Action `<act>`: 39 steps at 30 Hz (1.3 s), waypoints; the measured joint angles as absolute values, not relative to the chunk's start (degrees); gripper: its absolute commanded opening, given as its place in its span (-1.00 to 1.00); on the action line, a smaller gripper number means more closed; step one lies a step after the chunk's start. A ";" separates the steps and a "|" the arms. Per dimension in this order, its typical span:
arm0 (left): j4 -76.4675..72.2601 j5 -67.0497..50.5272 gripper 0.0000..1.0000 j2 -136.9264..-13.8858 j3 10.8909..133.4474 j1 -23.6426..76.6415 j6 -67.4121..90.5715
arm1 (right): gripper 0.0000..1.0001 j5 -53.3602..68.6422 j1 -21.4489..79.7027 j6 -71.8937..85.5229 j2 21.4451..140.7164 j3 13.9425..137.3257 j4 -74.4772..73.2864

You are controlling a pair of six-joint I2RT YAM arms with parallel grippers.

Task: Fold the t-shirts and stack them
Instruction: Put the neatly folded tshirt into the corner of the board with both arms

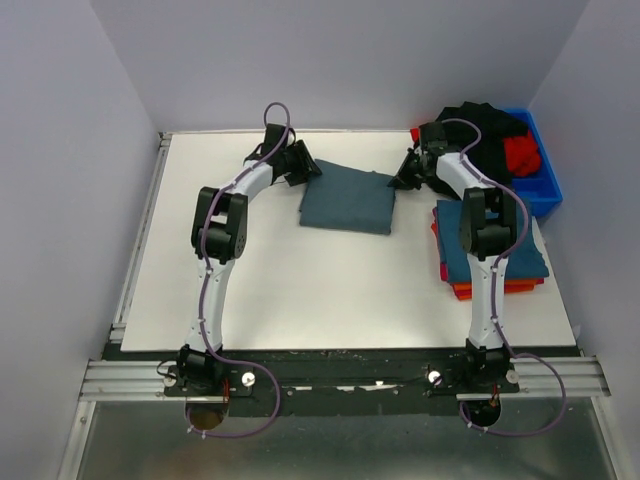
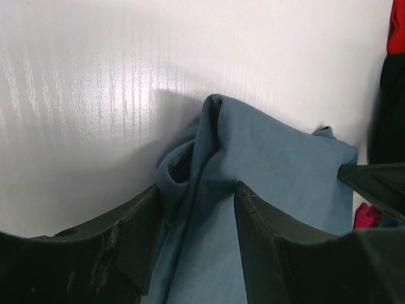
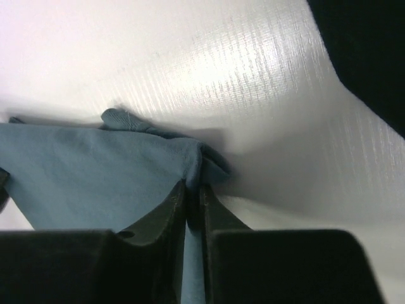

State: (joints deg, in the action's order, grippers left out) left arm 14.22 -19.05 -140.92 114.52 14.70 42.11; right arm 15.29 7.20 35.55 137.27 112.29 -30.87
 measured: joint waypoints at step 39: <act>-17.50 -7.20 -1.00 -84.73 61.56 32.58 42.02 | -0.99 6.07 9.34 28.14 71.61 67.99 -24.34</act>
